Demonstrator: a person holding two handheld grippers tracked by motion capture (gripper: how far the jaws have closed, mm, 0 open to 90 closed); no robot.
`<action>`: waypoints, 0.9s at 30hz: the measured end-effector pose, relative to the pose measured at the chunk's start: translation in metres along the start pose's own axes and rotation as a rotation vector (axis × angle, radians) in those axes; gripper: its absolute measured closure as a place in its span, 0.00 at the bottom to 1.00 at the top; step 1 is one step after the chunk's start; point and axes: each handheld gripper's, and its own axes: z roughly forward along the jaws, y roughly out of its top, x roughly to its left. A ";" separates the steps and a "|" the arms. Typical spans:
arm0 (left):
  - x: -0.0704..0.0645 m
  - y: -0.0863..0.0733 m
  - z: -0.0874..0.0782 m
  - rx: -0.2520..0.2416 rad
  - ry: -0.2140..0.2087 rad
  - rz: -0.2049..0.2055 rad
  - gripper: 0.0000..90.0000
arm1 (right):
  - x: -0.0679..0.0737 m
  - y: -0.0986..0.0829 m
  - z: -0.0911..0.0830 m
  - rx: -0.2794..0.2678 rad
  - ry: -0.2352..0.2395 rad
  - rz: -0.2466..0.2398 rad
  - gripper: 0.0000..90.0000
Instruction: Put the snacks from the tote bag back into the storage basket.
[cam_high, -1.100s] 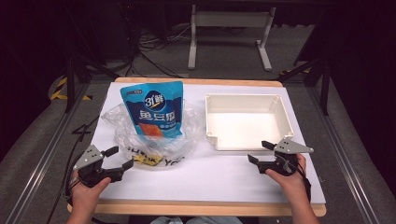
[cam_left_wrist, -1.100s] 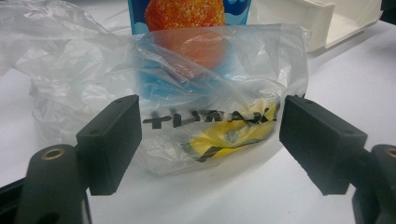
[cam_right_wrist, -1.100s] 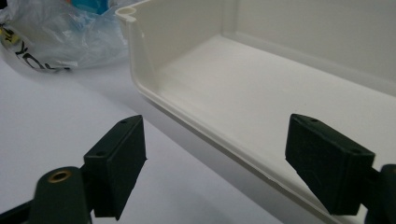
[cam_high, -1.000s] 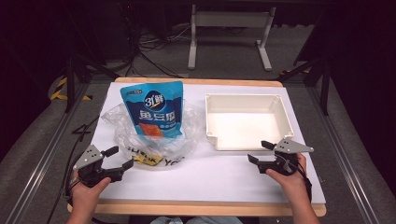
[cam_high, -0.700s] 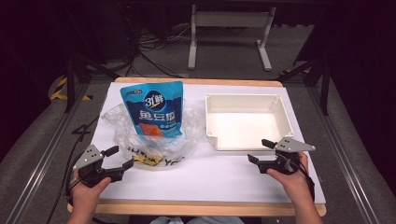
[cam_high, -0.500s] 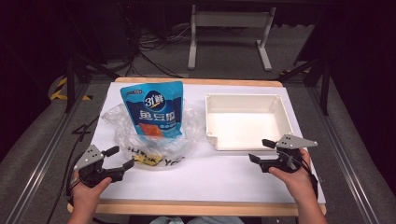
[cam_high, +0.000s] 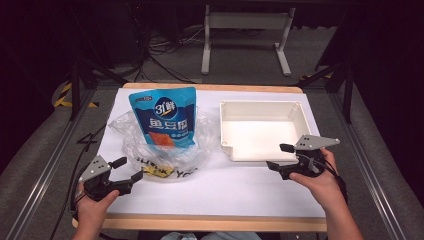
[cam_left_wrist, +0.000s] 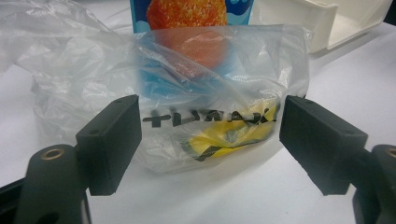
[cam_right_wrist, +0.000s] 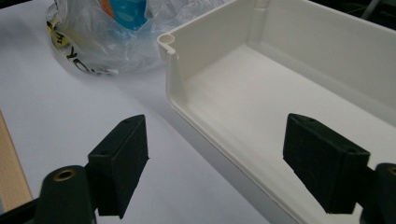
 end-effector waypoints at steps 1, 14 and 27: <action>0.000 0.000 -0.001 -0.001 0.003 -0.002 0.24 | 0.000 0.002 -0.001 -0.002 0.004 0.001 0.26; 0.000 0.000 -0.002 -0.005 0.006 -0.004 0.24 | -0.004 0.019 -0.005 -0.079 0.015 0.026 0.23; 0.000 0.001 -0.003 -0.010 0.007 0.005 0.24 | -0.006 0.054 -0.003 -0.099 0.071 -0.044 0.22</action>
